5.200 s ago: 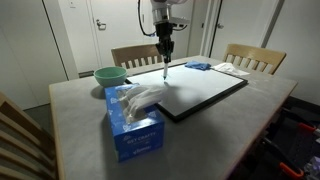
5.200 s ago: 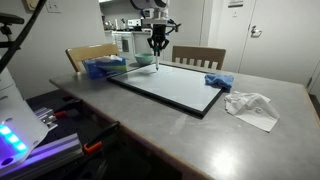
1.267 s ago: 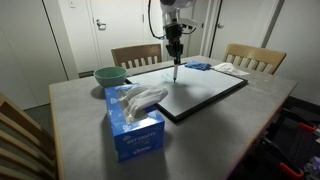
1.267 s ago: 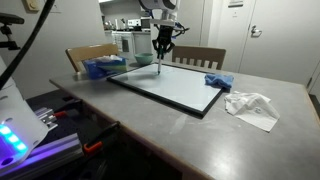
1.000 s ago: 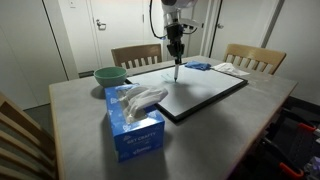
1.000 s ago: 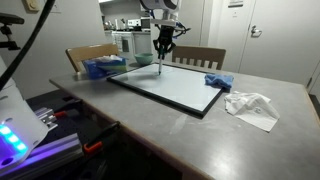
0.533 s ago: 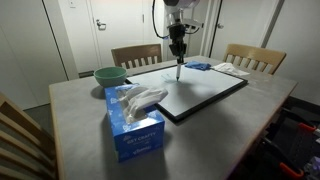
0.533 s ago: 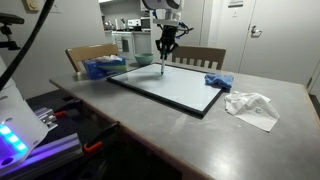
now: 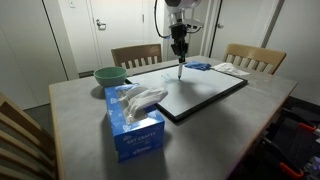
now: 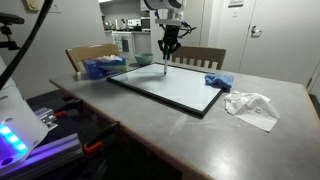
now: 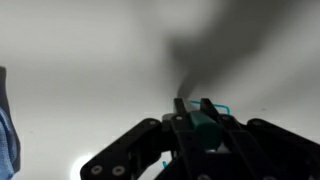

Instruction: Use the green marker to draw a smiley face on the board then put it back in the bowl

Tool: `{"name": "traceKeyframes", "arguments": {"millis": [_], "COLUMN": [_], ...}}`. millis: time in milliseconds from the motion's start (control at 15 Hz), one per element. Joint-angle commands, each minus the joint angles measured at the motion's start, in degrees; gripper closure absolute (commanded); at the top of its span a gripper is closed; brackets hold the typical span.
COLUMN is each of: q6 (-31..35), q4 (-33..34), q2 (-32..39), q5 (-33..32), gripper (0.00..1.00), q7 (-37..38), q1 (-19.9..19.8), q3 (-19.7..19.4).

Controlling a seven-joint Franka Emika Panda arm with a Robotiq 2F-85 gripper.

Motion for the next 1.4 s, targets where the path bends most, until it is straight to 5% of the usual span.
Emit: {"name": "traceKeyframes", "arguments": {"millis": [0,1333], "q6": [2.92,8.05], "q4": [-1.95,-3.08], "q2": [-0.16,-0.86], "q5": [-0.85,-6.44], "gripper": [0.95,0.95], "q7": [-1.49,-6.99], "q1": [-0.53,-0.04], "q3": [-0.38,-0.42]}}
